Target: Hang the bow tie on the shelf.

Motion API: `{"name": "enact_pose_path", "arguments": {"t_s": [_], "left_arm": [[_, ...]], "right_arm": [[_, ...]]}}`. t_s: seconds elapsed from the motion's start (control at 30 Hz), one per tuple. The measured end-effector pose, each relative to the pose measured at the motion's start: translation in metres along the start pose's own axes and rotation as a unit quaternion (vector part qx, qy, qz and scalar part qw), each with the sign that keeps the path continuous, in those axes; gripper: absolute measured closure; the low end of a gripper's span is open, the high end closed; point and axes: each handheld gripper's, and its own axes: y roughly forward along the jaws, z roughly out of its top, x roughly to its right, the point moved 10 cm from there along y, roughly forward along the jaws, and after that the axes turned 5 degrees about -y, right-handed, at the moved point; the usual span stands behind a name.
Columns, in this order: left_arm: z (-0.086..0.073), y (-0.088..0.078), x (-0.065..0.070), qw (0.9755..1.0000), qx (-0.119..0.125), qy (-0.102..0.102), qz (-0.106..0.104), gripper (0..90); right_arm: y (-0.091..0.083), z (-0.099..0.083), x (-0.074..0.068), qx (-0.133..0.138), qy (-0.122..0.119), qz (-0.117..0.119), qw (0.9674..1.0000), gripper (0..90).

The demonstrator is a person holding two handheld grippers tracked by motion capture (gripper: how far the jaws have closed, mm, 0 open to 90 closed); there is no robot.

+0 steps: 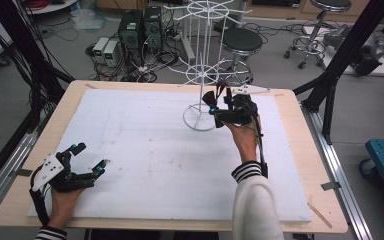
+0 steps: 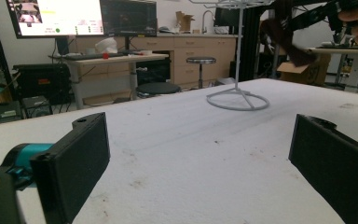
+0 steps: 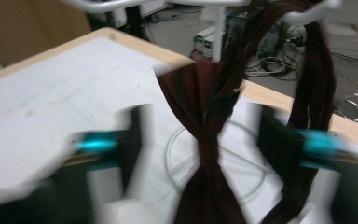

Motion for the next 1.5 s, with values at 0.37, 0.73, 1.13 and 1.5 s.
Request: {"name": "enact_pose_path", "arguments": {"t_s": [0.37, 0.73, 1.13, 1.5], "left_arm": [[0.000, 0.000, 0.000, 1.0000, 0.000, -0.001, 0.000, 5.6], [0.000, 0.000, 0.000, 1.0000, 0.000, 0.000, 0.000, 5.6], [0.000, 0.000, 0.000, 1.0000, 0.001, 0.001, 0.000, 5.6], [0.000, 0.000, 0.000, 1.0000, 0.001, 0.001, 0.000, 5.6]], "right_arm": [[-0.020, -0.005, -0.014, 0.033, -0.018, -0.002, 0.9993, 0.6], [-0.061, -0.030, -0.024, 0.076, -0.030, -0.004, 0.9966, 0.6], [-0.103, -0.079, -0.021, 0.117, -0.020, -0.028, 0.9925, 0.6], [-0.108, -0.128, -0.022, 0.146, -0.016, -0.050, 0.9879, 0.6]]}}
